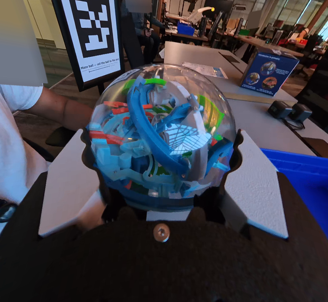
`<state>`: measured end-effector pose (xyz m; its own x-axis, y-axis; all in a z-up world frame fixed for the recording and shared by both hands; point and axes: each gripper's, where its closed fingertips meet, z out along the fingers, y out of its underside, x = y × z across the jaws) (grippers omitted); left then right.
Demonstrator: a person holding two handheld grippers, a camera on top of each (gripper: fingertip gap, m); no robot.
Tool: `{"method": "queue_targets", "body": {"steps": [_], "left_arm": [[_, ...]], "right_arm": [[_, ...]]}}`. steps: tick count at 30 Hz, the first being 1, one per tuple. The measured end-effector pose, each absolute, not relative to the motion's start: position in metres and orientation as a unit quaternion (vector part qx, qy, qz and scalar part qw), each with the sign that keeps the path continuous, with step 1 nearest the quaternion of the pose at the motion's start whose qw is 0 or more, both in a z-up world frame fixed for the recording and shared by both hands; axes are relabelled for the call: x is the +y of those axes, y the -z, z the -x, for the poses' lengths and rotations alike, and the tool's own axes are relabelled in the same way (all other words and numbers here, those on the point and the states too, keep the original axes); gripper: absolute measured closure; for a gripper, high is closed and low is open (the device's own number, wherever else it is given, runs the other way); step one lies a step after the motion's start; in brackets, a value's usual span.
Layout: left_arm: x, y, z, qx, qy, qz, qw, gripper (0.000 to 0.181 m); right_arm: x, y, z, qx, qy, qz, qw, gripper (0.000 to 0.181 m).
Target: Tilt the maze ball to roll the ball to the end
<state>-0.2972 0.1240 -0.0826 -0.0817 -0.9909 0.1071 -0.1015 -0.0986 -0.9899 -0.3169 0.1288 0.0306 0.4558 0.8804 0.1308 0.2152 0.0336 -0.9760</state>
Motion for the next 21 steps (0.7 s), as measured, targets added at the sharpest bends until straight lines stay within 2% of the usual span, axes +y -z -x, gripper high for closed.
{"method": "queue_targets", "body": {"steps": [1,14,21], "left_arm": [[0.124,0.081,0.297,0.516,0.523,0.526,0.429,0.023],[0.115,0.082,0.296,0.508,0.551,0.535,0.389,0.023],[0.123,0.066,0.307,0.488,0.56,0.539,0.396,0.024]], "right_arm": [[0.129,-0.03,0.314,-0.431,-0.291,0.637,0.569,0.028],[0.131,-0.033,0.316,-0.398,-0.301,0.663,0.559,0.028],[0.138,-0.03,0.305,-0.325,-0.348,0.68,0.558,0.029]]}}
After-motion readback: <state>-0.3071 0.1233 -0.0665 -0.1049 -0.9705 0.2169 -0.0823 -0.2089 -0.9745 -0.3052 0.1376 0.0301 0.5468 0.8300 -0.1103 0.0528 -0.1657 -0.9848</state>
